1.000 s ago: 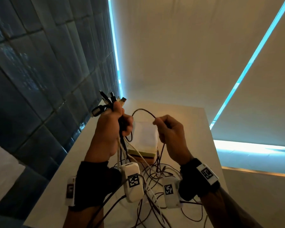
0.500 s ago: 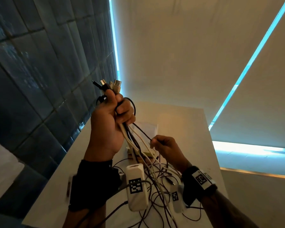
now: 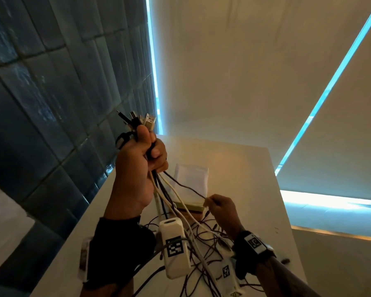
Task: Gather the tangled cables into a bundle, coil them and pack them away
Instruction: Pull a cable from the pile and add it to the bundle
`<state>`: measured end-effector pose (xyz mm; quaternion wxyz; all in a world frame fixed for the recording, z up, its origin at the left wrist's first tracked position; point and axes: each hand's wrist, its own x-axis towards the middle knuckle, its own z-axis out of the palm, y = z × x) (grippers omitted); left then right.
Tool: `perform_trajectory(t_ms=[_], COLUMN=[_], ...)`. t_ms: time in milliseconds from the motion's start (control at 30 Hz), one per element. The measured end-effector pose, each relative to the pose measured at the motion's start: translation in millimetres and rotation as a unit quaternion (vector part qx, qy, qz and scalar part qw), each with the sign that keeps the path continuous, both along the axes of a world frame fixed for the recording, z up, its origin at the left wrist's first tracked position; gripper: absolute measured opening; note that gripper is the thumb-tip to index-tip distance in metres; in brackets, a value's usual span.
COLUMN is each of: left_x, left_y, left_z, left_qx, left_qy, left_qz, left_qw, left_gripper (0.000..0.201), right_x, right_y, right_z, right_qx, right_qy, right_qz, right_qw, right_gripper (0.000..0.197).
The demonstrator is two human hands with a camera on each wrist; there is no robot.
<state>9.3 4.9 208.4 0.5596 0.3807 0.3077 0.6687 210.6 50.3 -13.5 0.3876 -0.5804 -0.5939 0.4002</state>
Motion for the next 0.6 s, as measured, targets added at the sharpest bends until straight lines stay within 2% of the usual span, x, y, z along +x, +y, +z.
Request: perform_trajectory(t_ms=[100,167,233,300,367,400,467,567,600], left_x=[-0.8,1.9,5.8,6.8,5.9,5.5,4.6,1.5,0.3], left_y=[3.9,5.2,6.0,7.2,8.5,7.5,4.6,1.2,1.0], left_z=[-4.4,-7.6,-11.5,-15.4,-18.5,-17.8,-14.6,-7.6,-6.6], left_qx=[-0.051,-0.089,-0.113,-0.118,-0.115,-0.107,-0.088,-0.055,-0.044], left_qy=[0.014,0.026,0.057,0.080,0.077,0.069,0.033,-0.082,-0.092], left_qz=[0.024,0.052,0.078,0.082,0.069,0.056,0.025,0.001,-0.008], left_qw=[0.998,0.994,0.989,0.986,0.988,0.990,0.995,0.995,0.995], left_gripper=[0.033,0.034,0.031,0.029,0.042,0.041,0.036,0.034,0.034], right_x=[-12.1,-19.8,-26.8,-34.3,-40.2,-42.4,-44.3,-40.6,-38.7], right_y=[1.9,1.0,-3.0,-10.0,-17.9,-21.1,-24.7,-23.8,-23.3], right_z=[52.3,91.2,124.3,148.3,161.5,163.9,160.9,139.8,130.6], right_qx=[0.022,0.040,0.072,0.105,0.128,0.132,0.123,0.099,0.092], right_qy=[0.123,0.228,0.288,0.303,0.296,0.289,0.274,0.236,0.218], right_qz=[-0.027,-0.008,0.042,0.115,0.189,0.214,0.233,0.225,0.221], right_qw=[0.992,0.973,0.954,0.940,0.928,0.924,0.925,0.940,0.946], right_gripper=[0.016,0.014,0.015,0.014,0.016,0.019,0.025,0.028,0.029])
